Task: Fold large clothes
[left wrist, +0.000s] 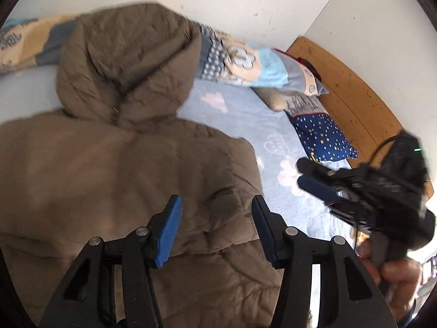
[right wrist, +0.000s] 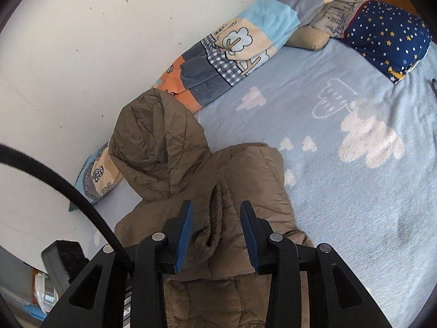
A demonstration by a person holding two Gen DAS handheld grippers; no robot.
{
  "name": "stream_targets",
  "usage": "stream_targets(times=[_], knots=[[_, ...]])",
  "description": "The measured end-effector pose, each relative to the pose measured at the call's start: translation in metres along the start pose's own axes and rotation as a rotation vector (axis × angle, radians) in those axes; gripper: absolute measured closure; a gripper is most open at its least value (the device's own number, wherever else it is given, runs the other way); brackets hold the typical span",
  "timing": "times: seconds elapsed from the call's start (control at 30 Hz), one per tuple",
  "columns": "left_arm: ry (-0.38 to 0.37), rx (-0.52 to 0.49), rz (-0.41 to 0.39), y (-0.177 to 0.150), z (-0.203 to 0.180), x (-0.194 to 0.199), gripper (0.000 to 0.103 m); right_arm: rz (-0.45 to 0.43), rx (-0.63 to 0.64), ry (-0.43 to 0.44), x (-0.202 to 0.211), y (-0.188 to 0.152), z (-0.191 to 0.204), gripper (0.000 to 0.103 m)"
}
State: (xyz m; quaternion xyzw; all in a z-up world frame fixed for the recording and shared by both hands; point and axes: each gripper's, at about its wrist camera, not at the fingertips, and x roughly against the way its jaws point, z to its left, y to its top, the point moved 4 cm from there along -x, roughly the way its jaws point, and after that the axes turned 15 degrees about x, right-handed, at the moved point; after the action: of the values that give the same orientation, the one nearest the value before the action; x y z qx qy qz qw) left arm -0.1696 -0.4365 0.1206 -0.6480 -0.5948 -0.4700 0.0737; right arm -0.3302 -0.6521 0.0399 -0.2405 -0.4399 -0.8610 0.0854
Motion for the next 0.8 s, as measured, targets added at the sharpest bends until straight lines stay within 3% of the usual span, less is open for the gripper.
stream_targets(times=[0.07,0.23,0.3,0.4,0.57,0.7,0.8], knots=[[0.023,0.002,-0.037,0.008,0.023,0.027,0.049,0.027,-0.027,0.042,-0.010,-0.005,0.003,0.061],[0.161,0.054,-0.097,0.021,0.112,0.083,0.044,0.115,-0.082,0.102,-0.042,-0.025,0.009,0.058],[0.201,0.130,-0.110,0.026,0.154,0.093,0.044,0.141,-0.092,0.104,-0.052,-0.032,0.011,0.058],[0.182,0.265,-0.125,0.031,0.203,0.097,0.044,0.173,-0.092,0.087,-0.065,-0.041,0.013,0.057],[0.154,0.372,-0.098,0.044,0.237,0.080,0.044,0.193,-0.104,0.094,-0.081,-0.051,0.016,0.055],[0.181,0.365,-0.121,0.056,0.239,0.073,0.044,0.216,-0.085,0.072,-0.096,-0.056,0.022,0.054],[0.244,0.348,-0.082,0.055,0.243,0.059,0.044,0.212,-0.047,0.047,-0.102,-0.056,0.026,0.081]])
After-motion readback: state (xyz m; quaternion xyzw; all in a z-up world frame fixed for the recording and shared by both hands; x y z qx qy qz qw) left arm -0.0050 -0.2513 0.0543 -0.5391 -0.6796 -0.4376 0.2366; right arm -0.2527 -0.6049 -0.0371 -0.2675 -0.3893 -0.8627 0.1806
